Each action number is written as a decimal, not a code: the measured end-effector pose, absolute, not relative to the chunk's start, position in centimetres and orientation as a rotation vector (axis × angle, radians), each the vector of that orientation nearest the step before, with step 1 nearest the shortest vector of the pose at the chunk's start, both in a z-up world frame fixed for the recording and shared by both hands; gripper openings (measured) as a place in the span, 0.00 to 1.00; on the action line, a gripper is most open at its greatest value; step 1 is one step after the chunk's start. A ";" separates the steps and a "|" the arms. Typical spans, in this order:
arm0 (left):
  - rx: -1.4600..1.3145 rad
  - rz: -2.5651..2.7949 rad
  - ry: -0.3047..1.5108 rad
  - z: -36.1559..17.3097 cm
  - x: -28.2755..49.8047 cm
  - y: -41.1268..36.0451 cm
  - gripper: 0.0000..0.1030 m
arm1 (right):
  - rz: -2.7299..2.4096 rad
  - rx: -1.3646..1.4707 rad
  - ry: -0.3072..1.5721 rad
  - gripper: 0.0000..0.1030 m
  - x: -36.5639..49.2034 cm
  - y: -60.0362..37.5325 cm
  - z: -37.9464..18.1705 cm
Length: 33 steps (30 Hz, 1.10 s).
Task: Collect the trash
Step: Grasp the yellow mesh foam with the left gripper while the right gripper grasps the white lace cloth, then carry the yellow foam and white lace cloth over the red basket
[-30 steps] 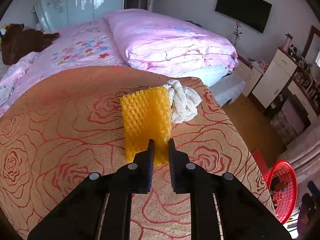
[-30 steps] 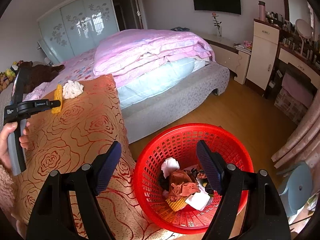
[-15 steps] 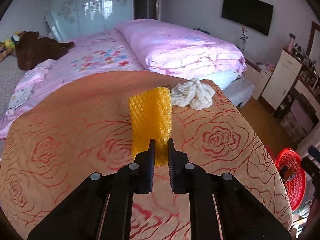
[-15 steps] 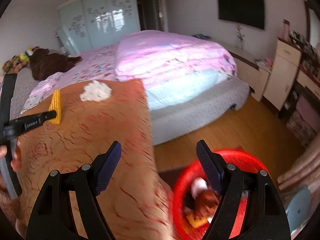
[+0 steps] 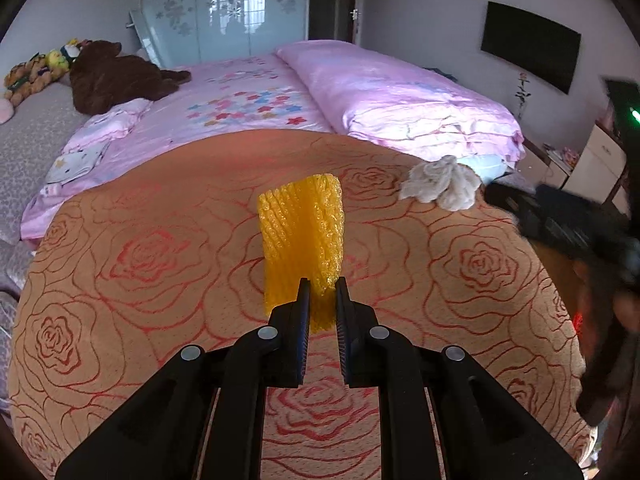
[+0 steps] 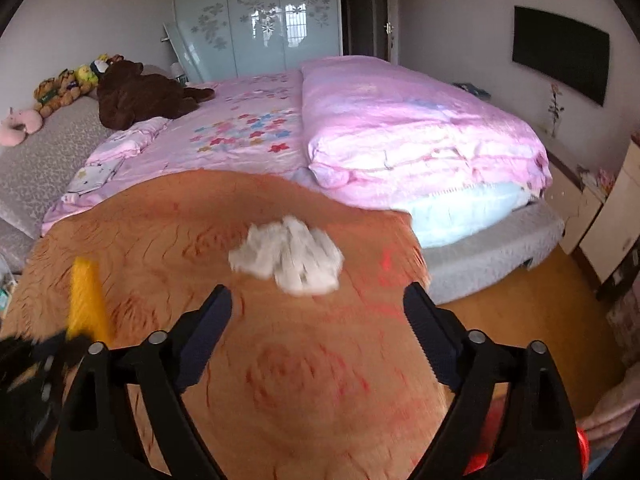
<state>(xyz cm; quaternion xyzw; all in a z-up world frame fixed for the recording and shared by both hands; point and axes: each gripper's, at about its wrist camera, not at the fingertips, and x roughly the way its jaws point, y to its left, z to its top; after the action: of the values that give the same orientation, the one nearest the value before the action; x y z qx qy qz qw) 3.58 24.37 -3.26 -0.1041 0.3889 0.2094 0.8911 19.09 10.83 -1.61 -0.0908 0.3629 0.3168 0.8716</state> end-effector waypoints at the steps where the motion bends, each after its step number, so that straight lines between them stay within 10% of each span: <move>1: -0.212 0.439 0.807 -3.3 3.5 24.4 0.11 | 0.661 -0.188 0.763 0.84 19.5 11.4 -1.8; 13: -0.212 0.450 0.805 -3.6 3.0 24.5 0.11 | 0.622 -0.236 0.825 0.83 23.1 17.2 -4.5; 23: -0.213 0.450 0.799 -3.6 2.7 24.5 0.11 | 0.644 -0.274 0.874 0.45 23.3 17.8 -6.1; 33: -0.194 0.432 0.788 -3.0 2.2 22.8 0.11 | 0.670 -0.288 0.878 0.41 19.7 14.1 -6.0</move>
<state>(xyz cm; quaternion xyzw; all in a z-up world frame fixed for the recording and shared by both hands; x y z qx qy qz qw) 2.17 22.80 -2.98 -0.0934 0.3805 0.2084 0.8961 19.75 14.11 -6.01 -0.1364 0.4153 0.3172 0.8416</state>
